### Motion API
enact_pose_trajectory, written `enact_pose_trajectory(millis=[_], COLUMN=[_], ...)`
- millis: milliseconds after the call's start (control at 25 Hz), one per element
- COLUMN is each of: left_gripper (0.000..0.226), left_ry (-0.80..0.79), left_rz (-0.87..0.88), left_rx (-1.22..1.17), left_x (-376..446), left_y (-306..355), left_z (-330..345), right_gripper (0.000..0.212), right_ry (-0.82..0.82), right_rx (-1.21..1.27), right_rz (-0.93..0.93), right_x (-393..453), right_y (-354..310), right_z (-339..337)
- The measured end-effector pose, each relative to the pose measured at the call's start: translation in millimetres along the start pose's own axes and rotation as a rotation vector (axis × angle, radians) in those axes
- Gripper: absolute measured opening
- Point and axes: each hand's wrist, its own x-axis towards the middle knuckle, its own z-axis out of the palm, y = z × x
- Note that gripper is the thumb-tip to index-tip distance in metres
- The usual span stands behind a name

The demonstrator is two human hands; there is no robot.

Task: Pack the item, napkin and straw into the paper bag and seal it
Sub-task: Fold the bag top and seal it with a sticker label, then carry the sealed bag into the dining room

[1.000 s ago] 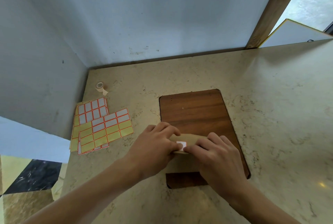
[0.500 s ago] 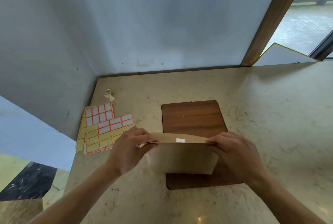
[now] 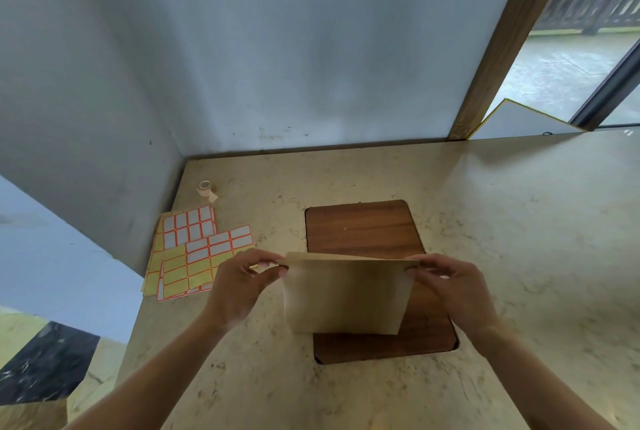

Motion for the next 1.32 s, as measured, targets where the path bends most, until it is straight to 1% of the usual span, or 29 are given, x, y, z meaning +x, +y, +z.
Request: enact_pose_trajectory(millis=[160, 400, 560, 680, 760, 840, 920, 1080, 1120, 1200, 1320], left_gripper=[0.014, 0.015, 0.018, 0.021, 0.025, 0.027, 0.026, 0.028, 0.028, 0.025, 0.016], left_ry=[0.049, 0.125, 0.188, 0.254, 0.304, 0.370, 0.427, 0.540, 0.565, 0.620, 0.696], left_rz=[0.019, -0.015, 0.015, 0.032, 0.025, 0.011, 0.002, -0.012, -0.012, -0.020, -0.034], left_rx=[-0.020, -0.090, -0.134, -0.124, -0.098, -0.120, -0.126, -0.096, -0.086, -0.066, 0.008], left_x=[1, 7, 7, 2, -5, -16, -28, -62, -74, -101, -148], left_y=[4, 15, 29, 38, 45, 50, 55, 65, 66, 65, 64], left_z=[2, 0, -7, -16, -24, -34, -50, -88, -97, -119, -153], right_gripper=[0.022, 0.021, 0.016, 0.017, 0.022, 0.016, 0.014, 0.020, 0.017, 0.011, 0.017], right_ry=[0.047, 0.026, 0.009, -0.052, -0.102, -0.150, -0.194, -0.257, -0.273, -0.317, -0.385], right_rx=[0.045, 0.114, 0.163, 0.193, 0.211, 0.234, 0.255, 0.288, 0.296, 0.299, 0.276], right_rz=[0.011, -0.047, -0.093, -0.148, -0.174, -0.189, -0.228, -0.327, -0.336, -0.339, -0.380], right_x=[3, 16, 29, 35, 39, 41, 42, 29, 25, 14, -5], right_y=[-1, -12, -23, -42, -53, -69, -85, -122, -130, -147, -174], right_z=[3, -1, -9, -10, -8, -4, 2, 25, 32, 50, 76])
